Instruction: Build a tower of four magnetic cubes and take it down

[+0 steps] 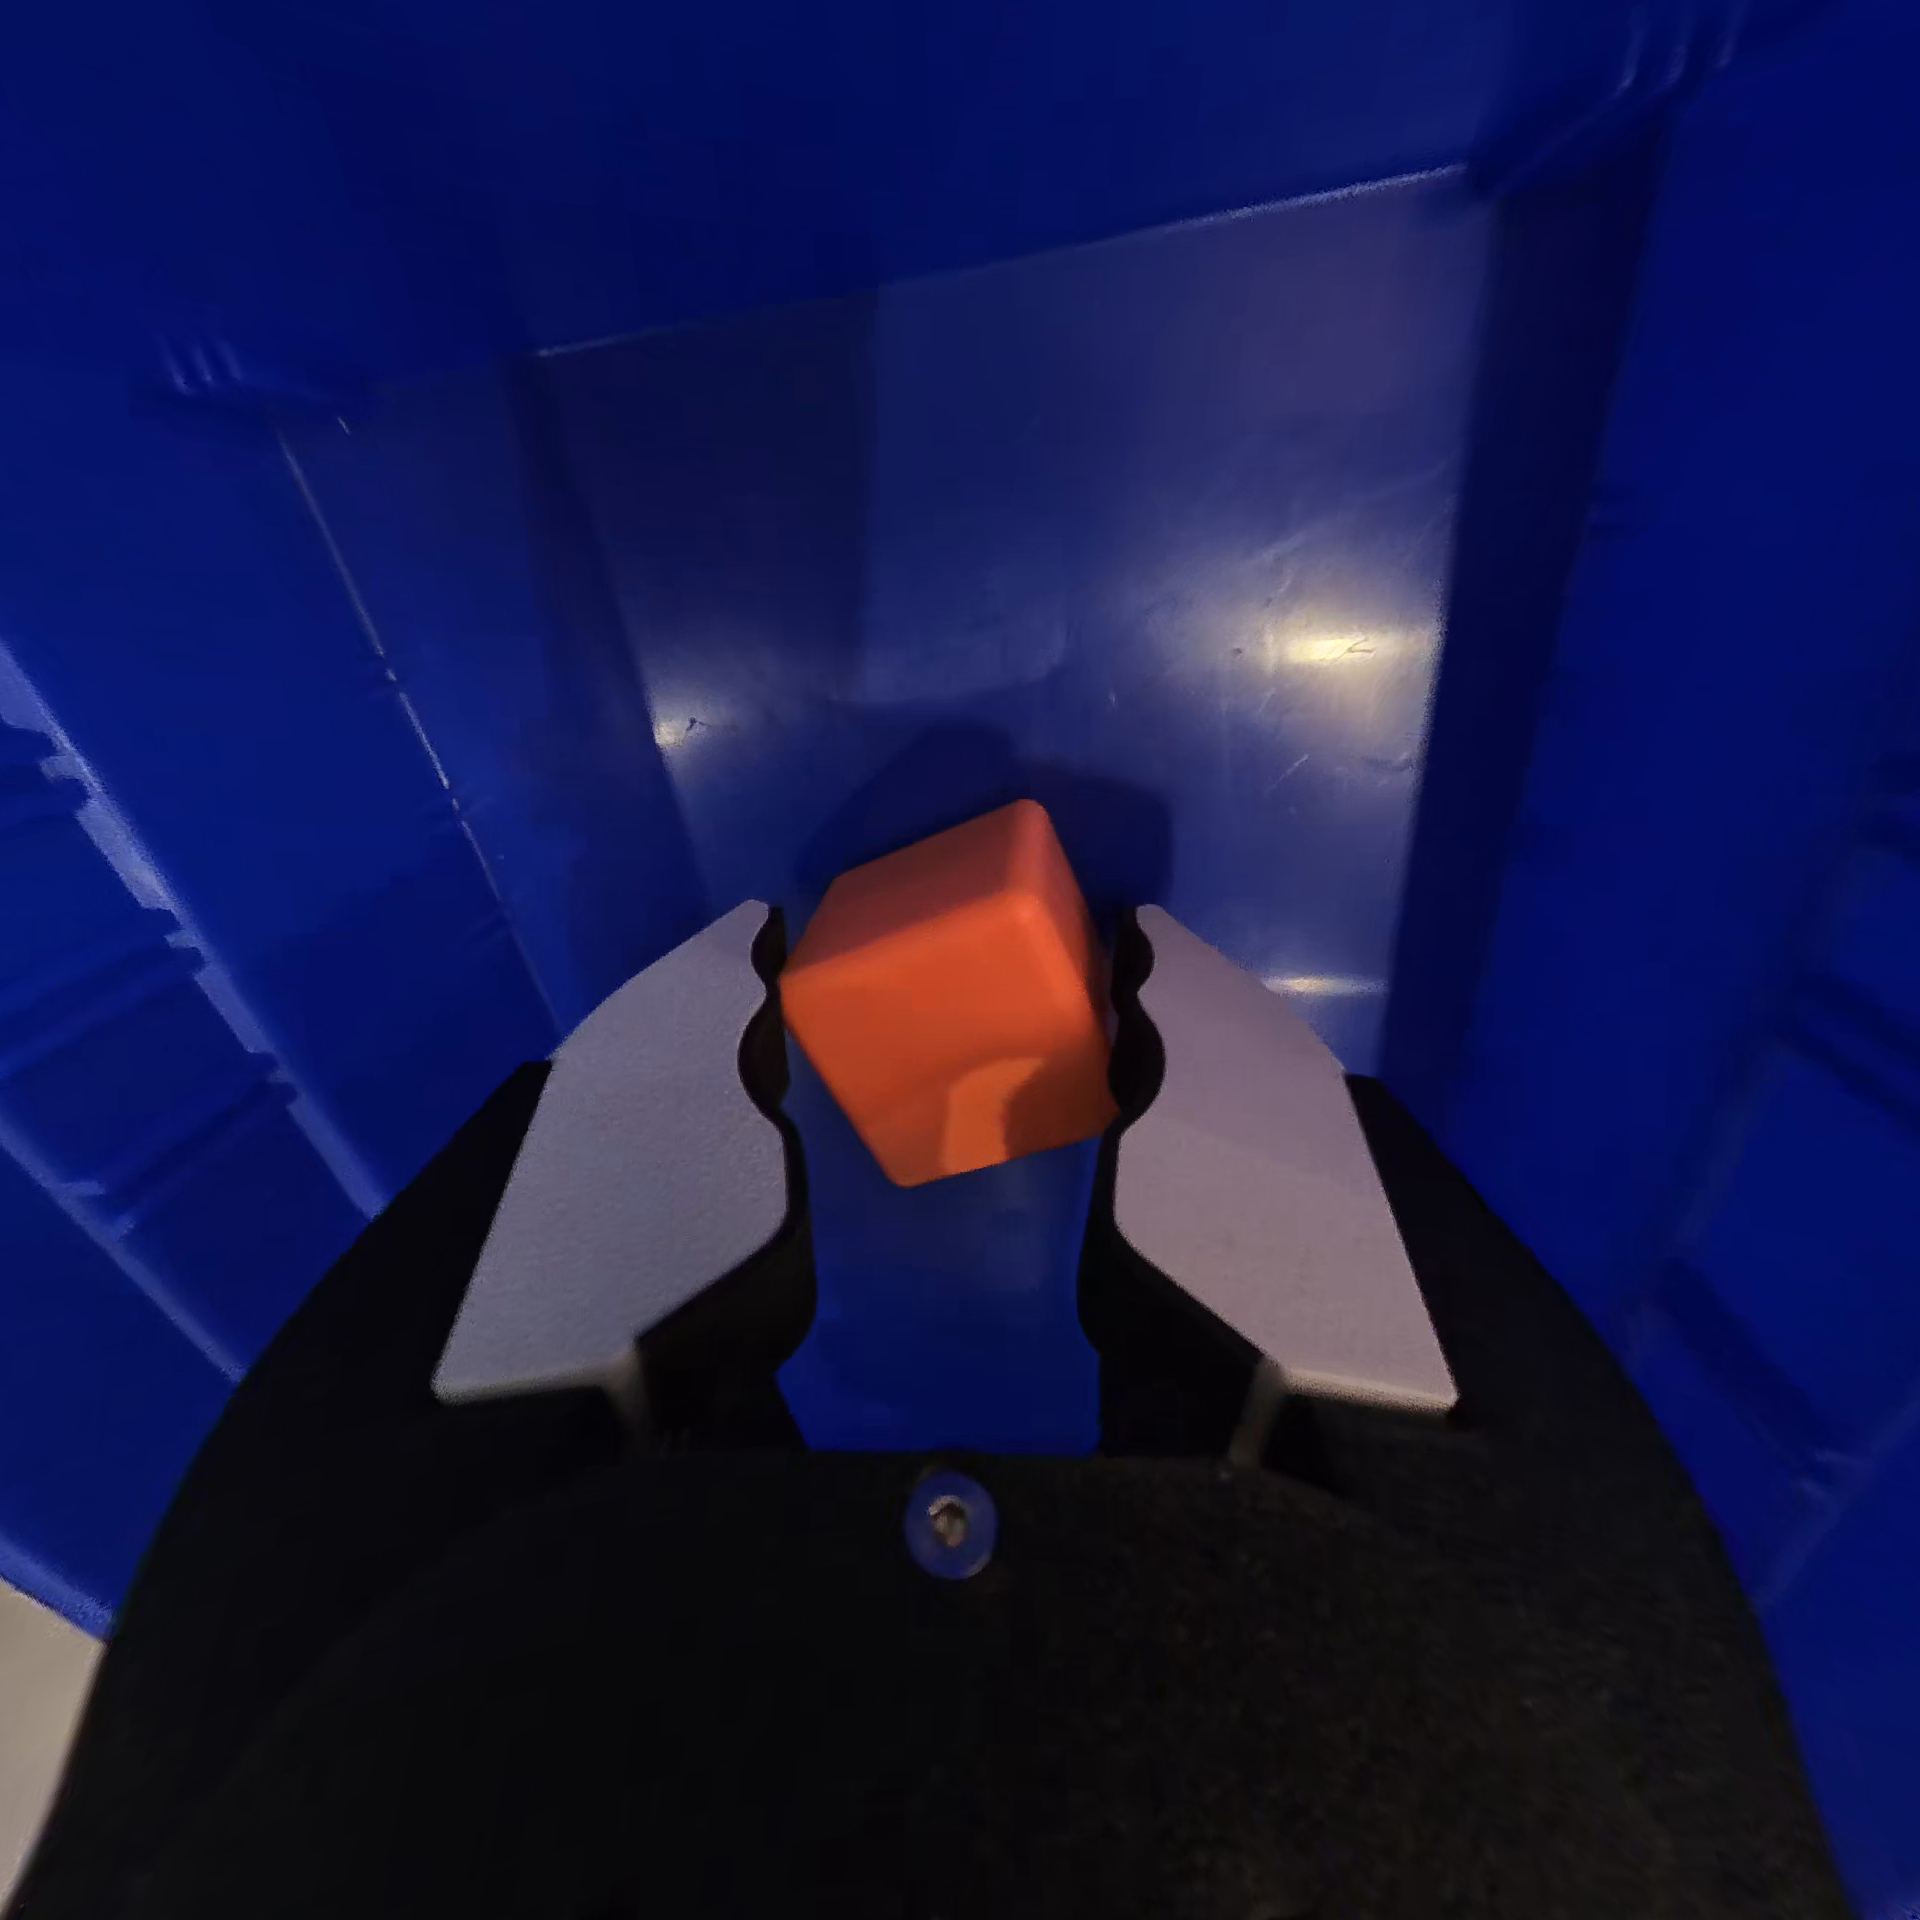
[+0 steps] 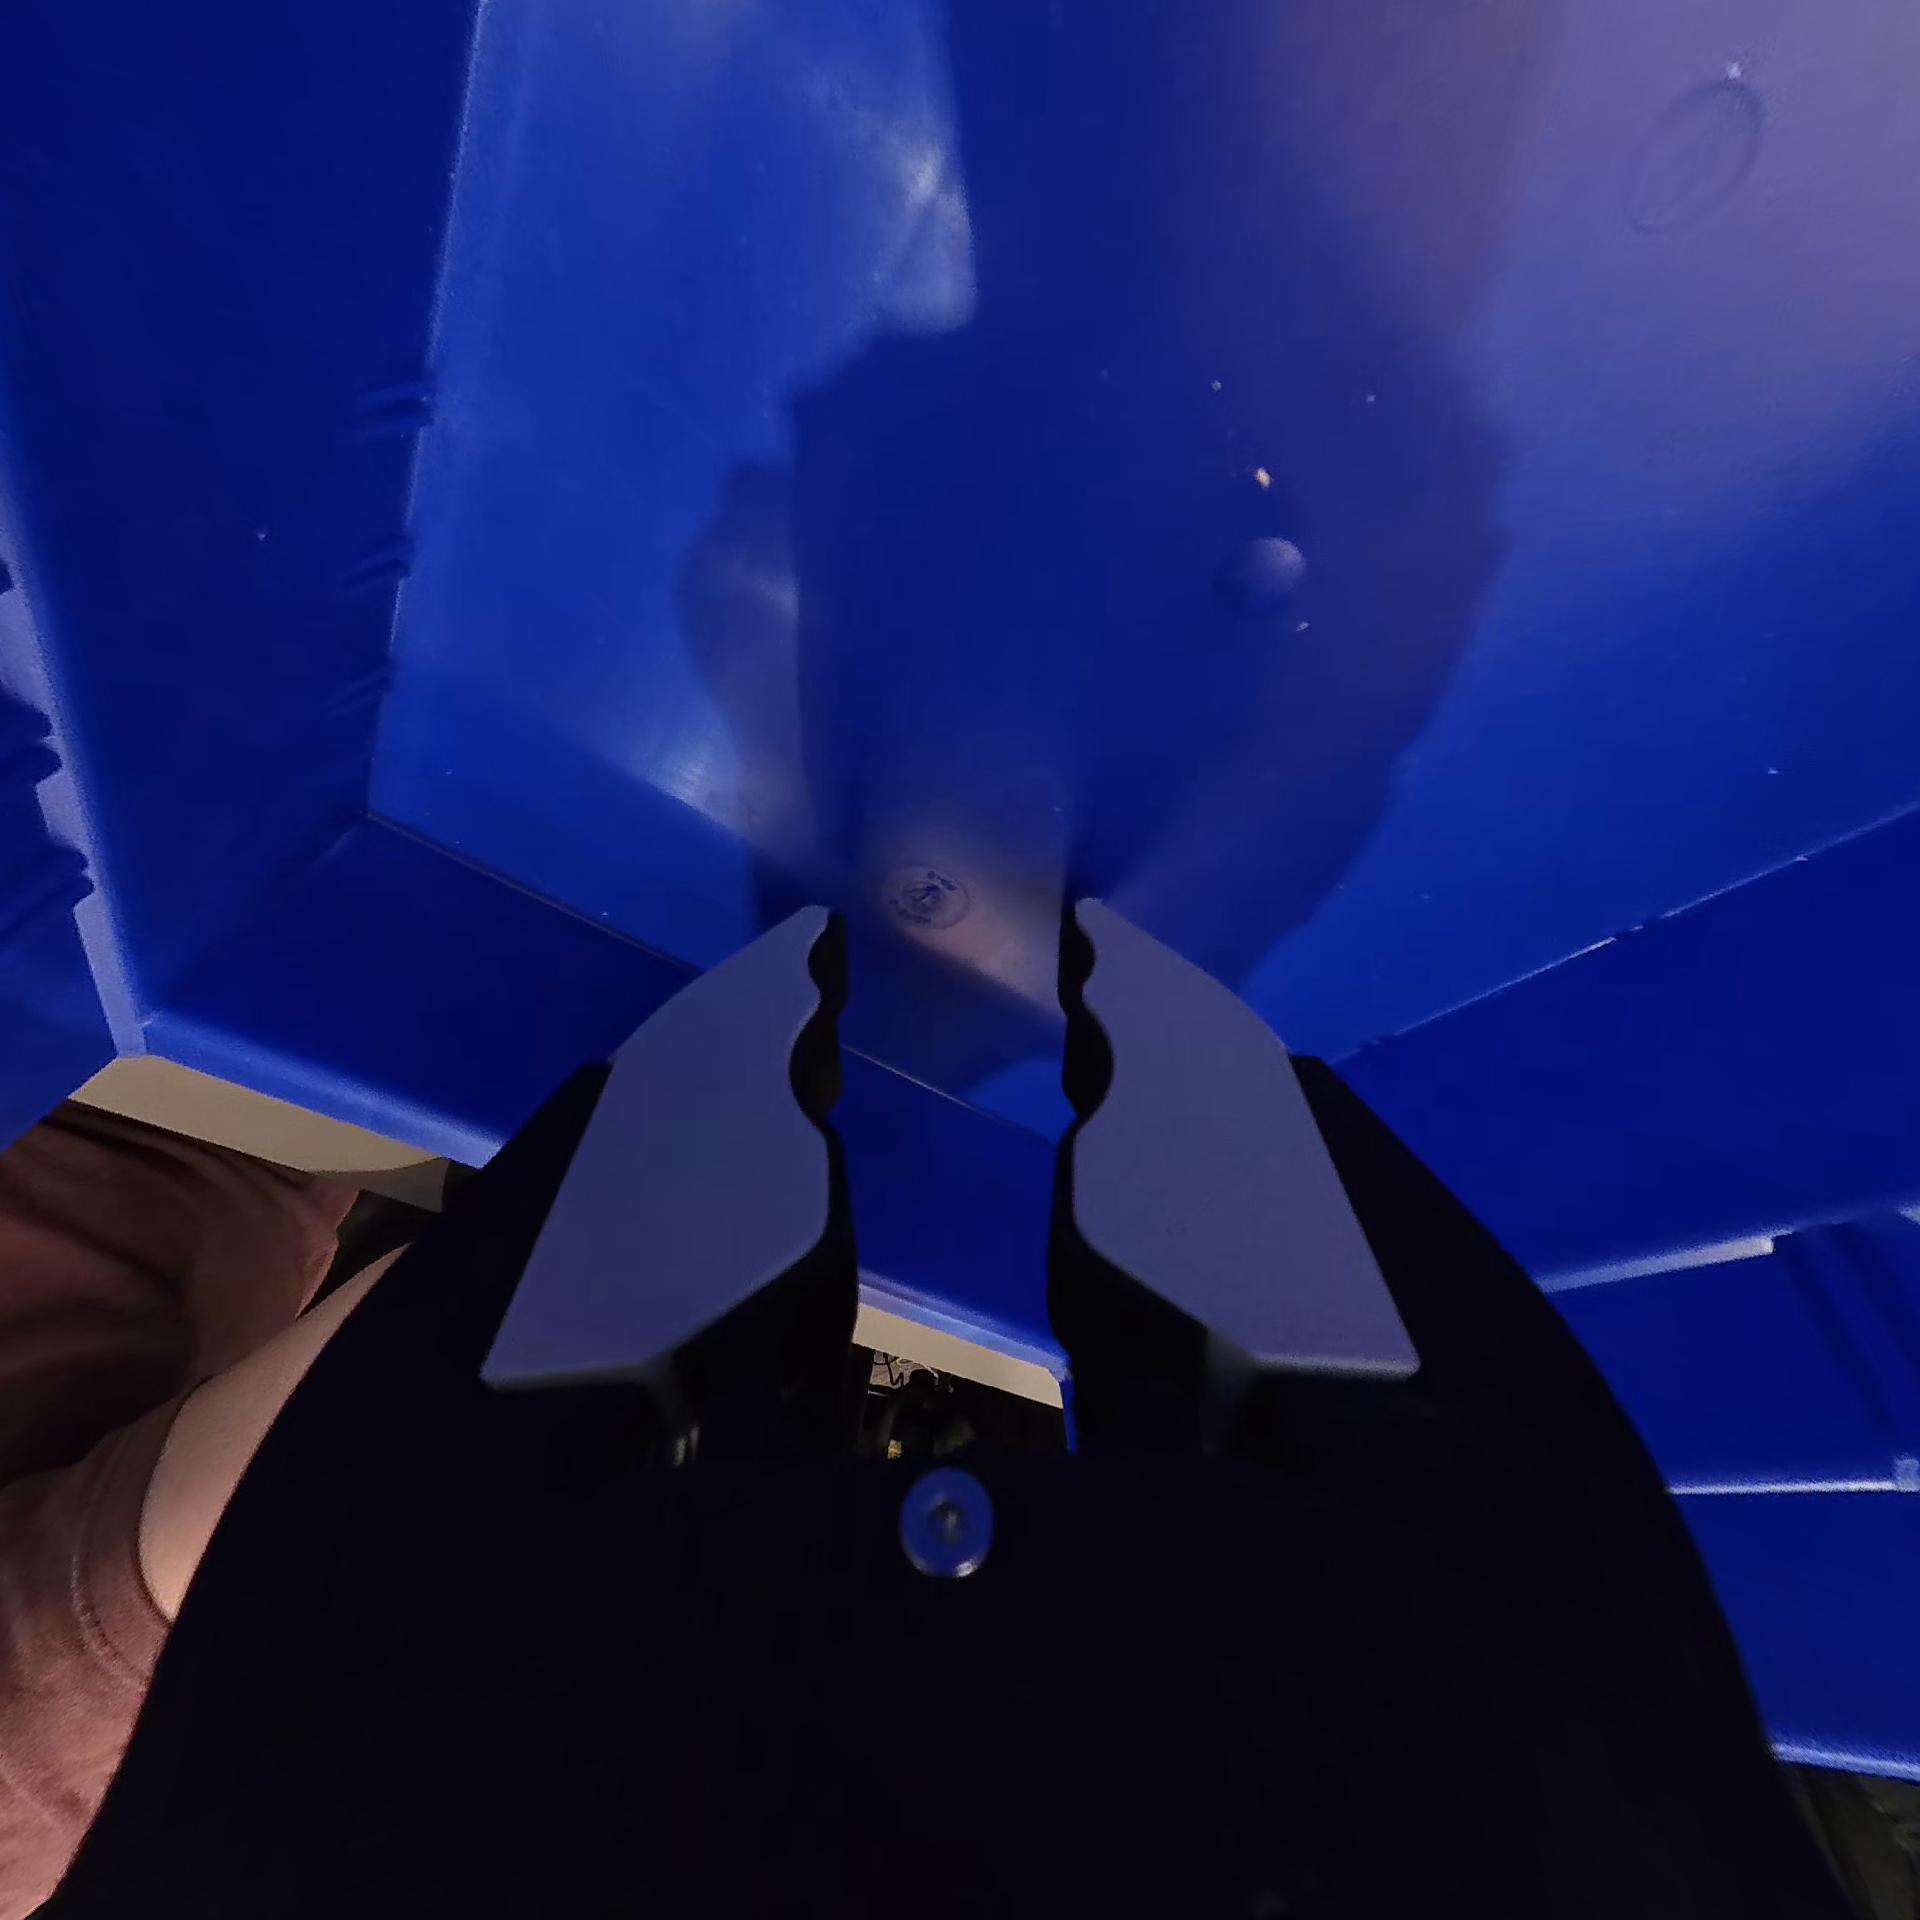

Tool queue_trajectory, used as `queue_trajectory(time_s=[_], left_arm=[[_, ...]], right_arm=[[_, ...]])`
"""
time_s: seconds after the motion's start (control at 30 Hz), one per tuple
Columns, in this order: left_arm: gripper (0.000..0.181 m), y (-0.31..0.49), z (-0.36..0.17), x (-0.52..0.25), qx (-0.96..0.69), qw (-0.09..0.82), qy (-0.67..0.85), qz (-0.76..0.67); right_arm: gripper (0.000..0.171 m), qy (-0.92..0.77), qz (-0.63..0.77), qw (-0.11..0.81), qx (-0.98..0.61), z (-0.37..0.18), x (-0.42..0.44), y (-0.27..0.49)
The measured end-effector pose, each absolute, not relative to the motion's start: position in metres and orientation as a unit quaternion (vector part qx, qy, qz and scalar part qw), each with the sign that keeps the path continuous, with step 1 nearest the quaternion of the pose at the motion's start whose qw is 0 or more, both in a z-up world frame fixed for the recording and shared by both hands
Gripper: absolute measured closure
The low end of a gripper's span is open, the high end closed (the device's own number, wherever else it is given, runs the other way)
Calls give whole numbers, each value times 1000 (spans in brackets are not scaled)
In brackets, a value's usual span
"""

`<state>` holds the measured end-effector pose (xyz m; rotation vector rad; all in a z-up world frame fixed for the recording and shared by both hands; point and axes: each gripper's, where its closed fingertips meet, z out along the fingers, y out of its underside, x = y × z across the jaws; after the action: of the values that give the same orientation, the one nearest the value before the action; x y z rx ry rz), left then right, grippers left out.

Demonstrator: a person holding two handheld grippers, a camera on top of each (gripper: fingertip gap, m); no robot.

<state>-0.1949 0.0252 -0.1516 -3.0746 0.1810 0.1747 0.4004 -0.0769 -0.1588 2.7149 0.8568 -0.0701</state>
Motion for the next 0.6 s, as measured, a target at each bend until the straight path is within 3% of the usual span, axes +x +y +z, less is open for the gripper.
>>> queue_trajectory(time_s=[0.6], left_arm=[[123,29,-138,-195,-993,62,92,34]], right_arm=[[130,295,-27,151,943,-159,400,-78]])
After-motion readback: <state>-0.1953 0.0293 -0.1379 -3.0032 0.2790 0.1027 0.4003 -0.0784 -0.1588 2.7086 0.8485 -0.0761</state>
